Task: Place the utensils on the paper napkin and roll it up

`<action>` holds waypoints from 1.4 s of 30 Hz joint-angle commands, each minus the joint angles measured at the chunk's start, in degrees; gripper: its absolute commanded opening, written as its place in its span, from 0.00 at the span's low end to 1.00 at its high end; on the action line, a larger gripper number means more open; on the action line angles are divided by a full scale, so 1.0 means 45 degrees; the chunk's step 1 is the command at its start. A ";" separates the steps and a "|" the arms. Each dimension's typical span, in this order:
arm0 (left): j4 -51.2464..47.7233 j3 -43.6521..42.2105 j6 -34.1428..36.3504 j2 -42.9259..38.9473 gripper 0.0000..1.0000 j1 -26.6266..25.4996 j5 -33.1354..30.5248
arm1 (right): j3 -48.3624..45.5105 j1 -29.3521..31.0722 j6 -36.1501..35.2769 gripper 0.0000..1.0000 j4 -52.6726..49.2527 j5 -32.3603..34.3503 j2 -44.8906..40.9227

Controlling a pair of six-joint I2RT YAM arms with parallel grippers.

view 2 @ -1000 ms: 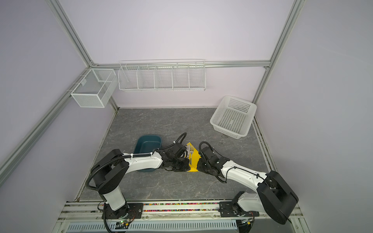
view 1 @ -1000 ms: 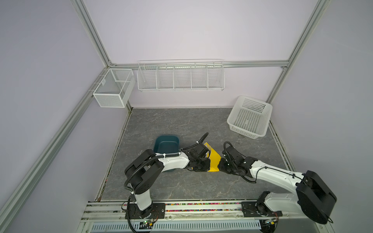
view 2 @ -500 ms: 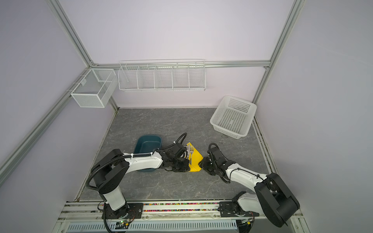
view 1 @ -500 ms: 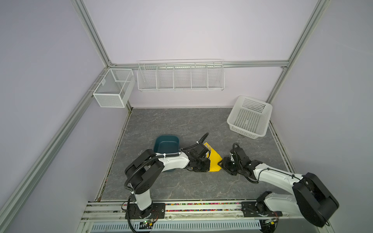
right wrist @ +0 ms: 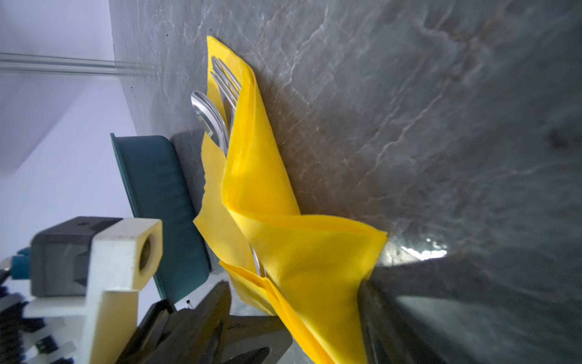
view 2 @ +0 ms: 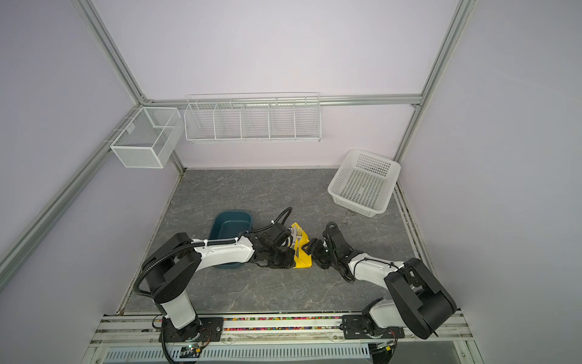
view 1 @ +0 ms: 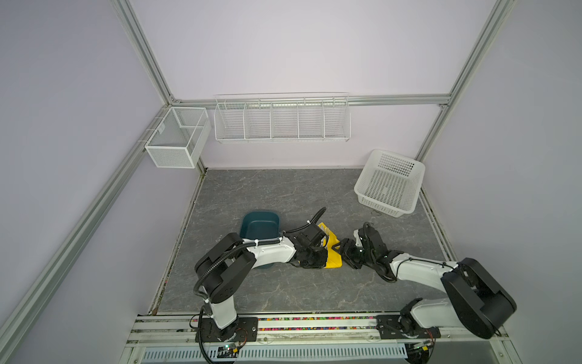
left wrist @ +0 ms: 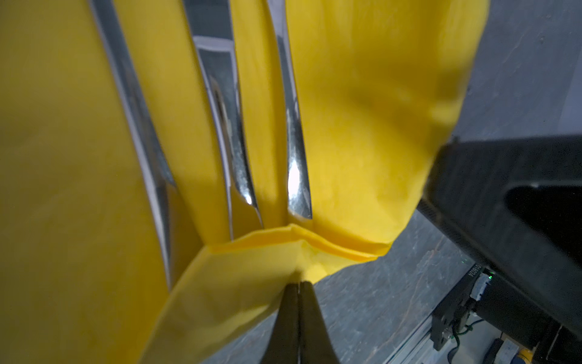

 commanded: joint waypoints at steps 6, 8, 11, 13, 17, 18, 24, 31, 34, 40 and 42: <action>-0.0204 0.0617 0.0144 0.0381 0.05 -0.0009 -0.0379 | 0.1214 -0.1197 -0.1583 0.77 0.0925 -0.1769 0.1423; -0.0098 0.0606 0.0041 0.0424 0.05 -0.0027 -0.0434 | 0.1652 -0.1506 -0.1909 0.77 0.1115 -0.2693 0.2085; -0.0034 0.0529 -0.0028 0.0395 0.04 -0.0025 -0.0436 | 0.2076 -0.1736 -0.2575 0.77 0.1552 -0.3555 0.2929; -0.0031 0.0499 -0.0028 0.0336 0.04 -0.0023 -0.0428 | 0.2509 -0.1875 -0.3279 0.77 0.1349 -0.4030 0.3501; -0.0067 0.0520 -0.0053 0.0265 0.04 -0.0013 -0.0412 | 0.3006 -0.2087 -0.4284 0.76 0.0685 -0.4262 0.4105; -0.0069 0.0506 -0.0058 0.0244 0.04 -0.0029 -0.0432 | 0.3230 -0.2118 -0.4678 0.74 0.0345 -0.4469 0.4237; -0.0065 0.0518 -0.0006 0.0182 0.04 -0.0025 -0.0368 | 0.4127 -0.2294 -0.7764 0.73 -0.2528 -0.5689 0.4455; 0.0013 0.0511 -0.0019 0.0143 0.04 -0.0015 -0.0382 | 0.4326 -0.2411 -0.9682 0.67 -0.4631 -0.6720 0.4394; 0.0134 0.0400 -0.0099 0.0101 0.04 -0.0019 -0.0334 | 0.4370 -0.2489 -1.0024 0.67 -0.5149 -0.7012 0.4281; 0.0200 0.0303 -0.0105 0.0096 0.04 -0.0013 -0.0283 | 0.4093 -0.2835 -1.0437 0.67 -0.5941 -0.7180 0.3532; 0.0226 0.0290 -0.0079 0.0087 0.04 -0.0010 -0.0251 | 0.3873 -0.2898 -1.0462 0.67 -0.6039 -0.7299 0.3122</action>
